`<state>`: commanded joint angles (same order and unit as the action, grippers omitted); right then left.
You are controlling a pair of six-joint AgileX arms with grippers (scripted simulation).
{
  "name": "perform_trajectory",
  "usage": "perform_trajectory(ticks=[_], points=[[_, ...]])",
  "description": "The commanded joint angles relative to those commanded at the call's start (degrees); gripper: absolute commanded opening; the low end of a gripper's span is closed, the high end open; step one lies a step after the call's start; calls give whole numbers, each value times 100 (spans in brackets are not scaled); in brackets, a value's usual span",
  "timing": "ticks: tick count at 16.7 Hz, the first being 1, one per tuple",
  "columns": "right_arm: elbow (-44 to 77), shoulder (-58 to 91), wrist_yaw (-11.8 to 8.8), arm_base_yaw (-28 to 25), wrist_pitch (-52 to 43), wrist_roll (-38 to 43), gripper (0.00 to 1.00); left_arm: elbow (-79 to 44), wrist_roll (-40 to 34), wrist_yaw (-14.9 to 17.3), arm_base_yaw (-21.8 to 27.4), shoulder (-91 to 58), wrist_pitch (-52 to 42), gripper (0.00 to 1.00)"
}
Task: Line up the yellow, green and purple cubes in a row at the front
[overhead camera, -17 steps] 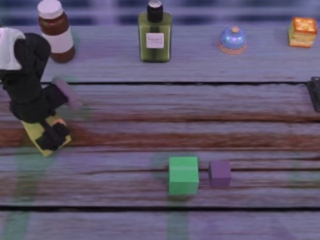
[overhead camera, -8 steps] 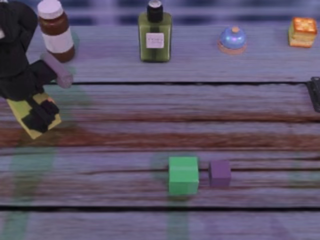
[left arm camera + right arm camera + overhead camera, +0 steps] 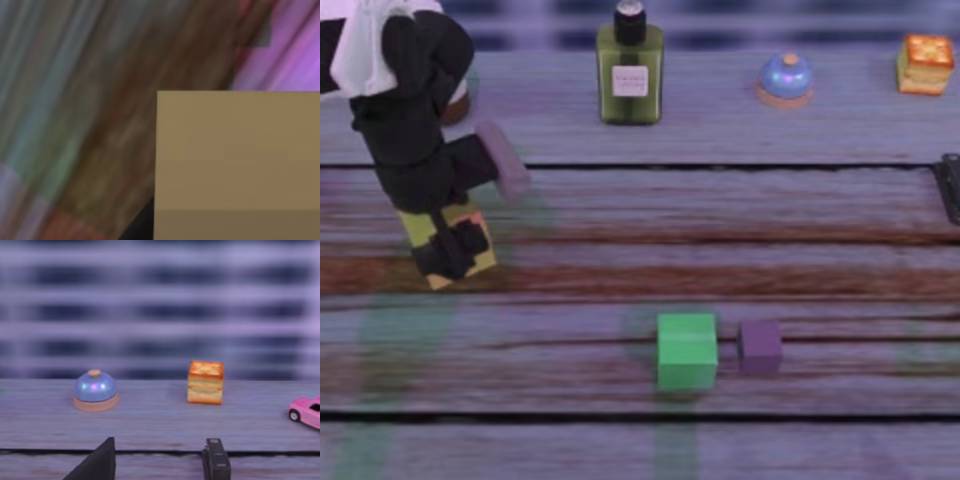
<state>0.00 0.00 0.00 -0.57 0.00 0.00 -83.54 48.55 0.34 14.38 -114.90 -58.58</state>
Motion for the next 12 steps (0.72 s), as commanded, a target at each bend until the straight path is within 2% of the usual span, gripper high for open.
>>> perform_trajectory(ticks=[4, 6, 8, 12], points=[[0, 0, 0, 0, 0, 0, 100, 363, 511, 4, 1278, 378, -49, 0], [0, 0, 0, 0, 0, 0, 100, 509, 711, 1, 1711, 552, -51, 0], [0, 0, 0, 0, 0, 0, 100, 589, 811, -3, 1900, 656, -43, 0], [0, 0, 0, 0, 0, 0, 100, 573, 815, -4, 1888, 636, -39, 0]])
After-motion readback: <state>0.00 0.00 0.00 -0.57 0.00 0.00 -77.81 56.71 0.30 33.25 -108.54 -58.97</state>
